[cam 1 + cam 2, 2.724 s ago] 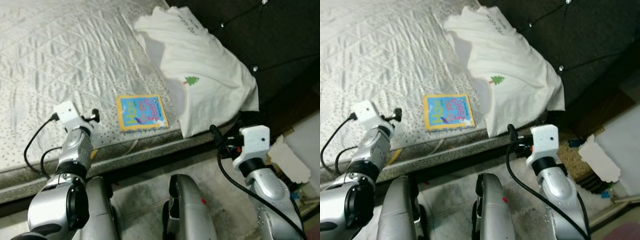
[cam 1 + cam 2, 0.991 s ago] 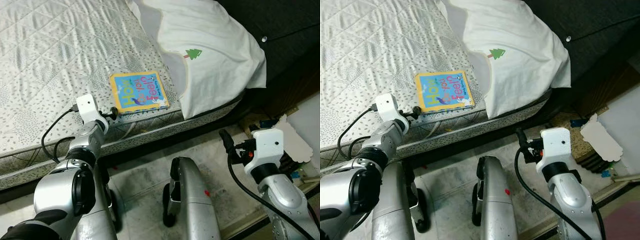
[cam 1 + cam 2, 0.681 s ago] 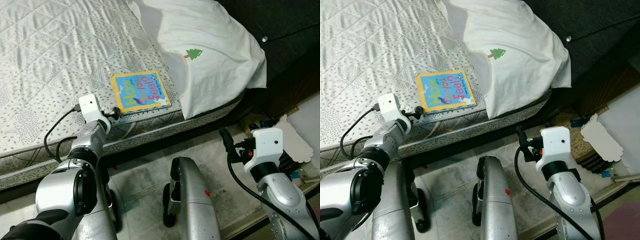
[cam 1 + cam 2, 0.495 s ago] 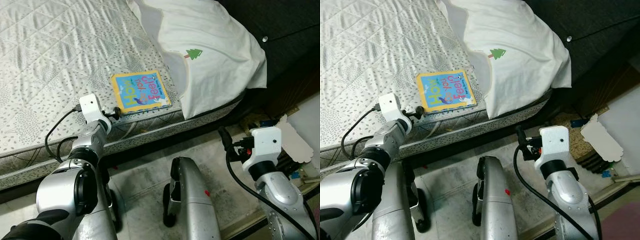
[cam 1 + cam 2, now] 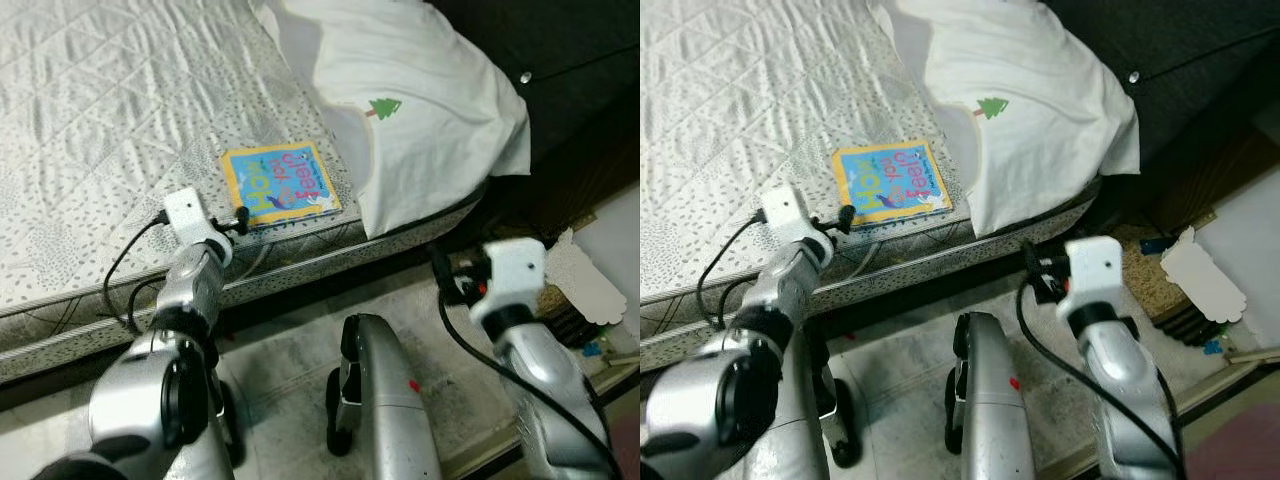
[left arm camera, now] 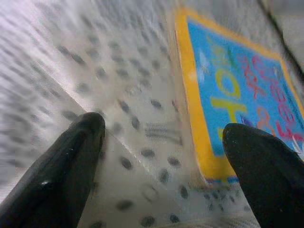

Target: Clean up the room

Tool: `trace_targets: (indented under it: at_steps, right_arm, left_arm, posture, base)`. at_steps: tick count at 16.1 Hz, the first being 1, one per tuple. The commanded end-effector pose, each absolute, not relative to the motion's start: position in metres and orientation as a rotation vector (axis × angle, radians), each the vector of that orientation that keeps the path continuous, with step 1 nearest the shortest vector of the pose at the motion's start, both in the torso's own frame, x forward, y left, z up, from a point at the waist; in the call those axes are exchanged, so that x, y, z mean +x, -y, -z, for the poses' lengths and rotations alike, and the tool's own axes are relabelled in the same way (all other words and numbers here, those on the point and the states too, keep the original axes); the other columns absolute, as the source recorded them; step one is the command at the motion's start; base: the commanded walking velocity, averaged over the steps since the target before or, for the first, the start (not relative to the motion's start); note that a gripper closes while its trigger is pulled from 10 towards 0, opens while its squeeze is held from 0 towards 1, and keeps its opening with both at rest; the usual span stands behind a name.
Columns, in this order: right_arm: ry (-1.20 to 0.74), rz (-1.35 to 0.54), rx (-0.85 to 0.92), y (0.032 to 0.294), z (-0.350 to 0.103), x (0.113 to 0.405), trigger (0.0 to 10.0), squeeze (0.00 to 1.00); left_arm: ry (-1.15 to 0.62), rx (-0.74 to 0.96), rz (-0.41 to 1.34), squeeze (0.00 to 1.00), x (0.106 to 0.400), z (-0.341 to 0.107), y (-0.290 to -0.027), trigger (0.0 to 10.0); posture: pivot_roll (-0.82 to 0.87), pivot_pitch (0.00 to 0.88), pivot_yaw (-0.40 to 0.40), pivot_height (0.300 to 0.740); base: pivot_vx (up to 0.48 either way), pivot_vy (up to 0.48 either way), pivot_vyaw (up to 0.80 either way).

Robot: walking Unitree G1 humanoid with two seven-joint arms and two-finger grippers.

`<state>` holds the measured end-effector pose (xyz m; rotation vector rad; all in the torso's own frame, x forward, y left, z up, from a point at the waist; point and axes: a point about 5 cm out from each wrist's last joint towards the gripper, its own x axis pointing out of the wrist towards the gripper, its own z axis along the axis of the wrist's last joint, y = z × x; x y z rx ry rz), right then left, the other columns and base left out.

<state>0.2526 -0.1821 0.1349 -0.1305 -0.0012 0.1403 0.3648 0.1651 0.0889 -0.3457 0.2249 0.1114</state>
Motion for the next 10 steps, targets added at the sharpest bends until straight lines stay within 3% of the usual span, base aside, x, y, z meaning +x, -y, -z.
trace_targets:
  at_steps: [1, 6, 10]
  right_arm:
    - [-0.002, -0.139, -0.133, 0.182, -0.131, 0.254, 10.0, 0.00]
    - [0.067, -0.166, -0.032, 0.151, -0.135, 0.296, 10.0, 0.00]
    - [0.160, -0.231, 0.057, 0.124, -0.150, 0.323, 10.0, 0.00]
  left_arm:
    - [-0.175, -0.318, -0.141, 0.00, 0.362, -0.092, -0.166, 10.0]
    - [0.066, -0.181, -0.126, 0.00, 0.328, -0.115, -0.170, 10.0]
    - [0.150, -0.067, -0.168, 0.00, 0.317, -0.135, -0.191, 10.0]
  posture:
    - [-0.14, 0.137, -0.111, 0.543]
    - [-0.04, 0.000, -0.047, 0.543]
    - [0.01, 0.000, -0.027, 0.543]
  base:
    - [0.000, 0.000, 0.00]
    - [0.000, 0.000, 0.00]
    - [0.000, 0.000, 0.00]
